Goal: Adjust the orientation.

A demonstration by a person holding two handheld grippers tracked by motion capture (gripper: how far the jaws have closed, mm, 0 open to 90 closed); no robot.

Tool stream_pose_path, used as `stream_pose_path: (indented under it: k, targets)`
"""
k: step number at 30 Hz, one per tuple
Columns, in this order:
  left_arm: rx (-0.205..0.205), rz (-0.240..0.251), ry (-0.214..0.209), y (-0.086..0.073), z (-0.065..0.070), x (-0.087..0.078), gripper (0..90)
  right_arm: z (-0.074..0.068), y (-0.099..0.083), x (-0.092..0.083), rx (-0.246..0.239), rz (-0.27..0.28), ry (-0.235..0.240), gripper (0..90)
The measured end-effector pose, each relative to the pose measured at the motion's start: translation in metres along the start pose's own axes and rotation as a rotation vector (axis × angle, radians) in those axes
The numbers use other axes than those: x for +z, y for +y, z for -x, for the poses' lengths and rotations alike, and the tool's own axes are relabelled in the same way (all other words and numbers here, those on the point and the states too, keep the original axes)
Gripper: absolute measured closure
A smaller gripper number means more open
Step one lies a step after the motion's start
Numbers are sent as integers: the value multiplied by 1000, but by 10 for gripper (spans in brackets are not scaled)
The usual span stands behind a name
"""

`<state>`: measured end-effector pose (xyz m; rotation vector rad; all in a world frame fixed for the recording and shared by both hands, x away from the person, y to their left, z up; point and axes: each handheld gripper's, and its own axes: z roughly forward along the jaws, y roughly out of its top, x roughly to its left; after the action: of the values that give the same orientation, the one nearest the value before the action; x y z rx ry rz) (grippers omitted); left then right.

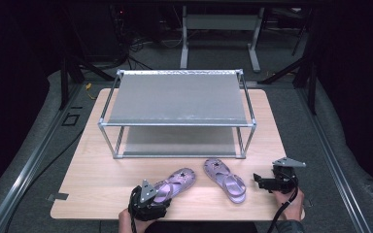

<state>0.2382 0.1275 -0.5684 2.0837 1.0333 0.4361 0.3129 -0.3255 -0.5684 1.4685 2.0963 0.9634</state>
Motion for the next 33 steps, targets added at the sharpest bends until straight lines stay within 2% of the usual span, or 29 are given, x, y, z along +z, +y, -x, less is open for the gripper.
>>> stream_pose_path:
  k: [5,13,16,19,20,22,25,29,31,33]
  targets:
    - [16,5,11,1,2,-1,358,0,0,0,1,1,1,75]
    - [21,53,14,1,5,-7,366,0,0,0,1,2,0,75]
    - [20,80,17,3,2,-14,366,1,0,0,0,0,-1,73]
    - [19,87,23,5,0,-16,366,2,0,0,3,4,11,71]
    - [19,103,32,5,1,-19,366,1,0,0,2,4,7,71]
    - [18,107,35,5,1,-22,366,0,0,0,-4,7,-6,69]
    - [-2,131,53,5,1,-26,366,1,0,-1,0,13,0,54]
    - [-13,129,59,7,-2,-27,366,2,0,-4,3,28,12,22]
    - [-31,135,77,11,-5,-31,366,1,0,-4,-6,21,11,17]
    - [-35,141,91,12,-6,-33,366,0,0,-2,-7,36,4,3]
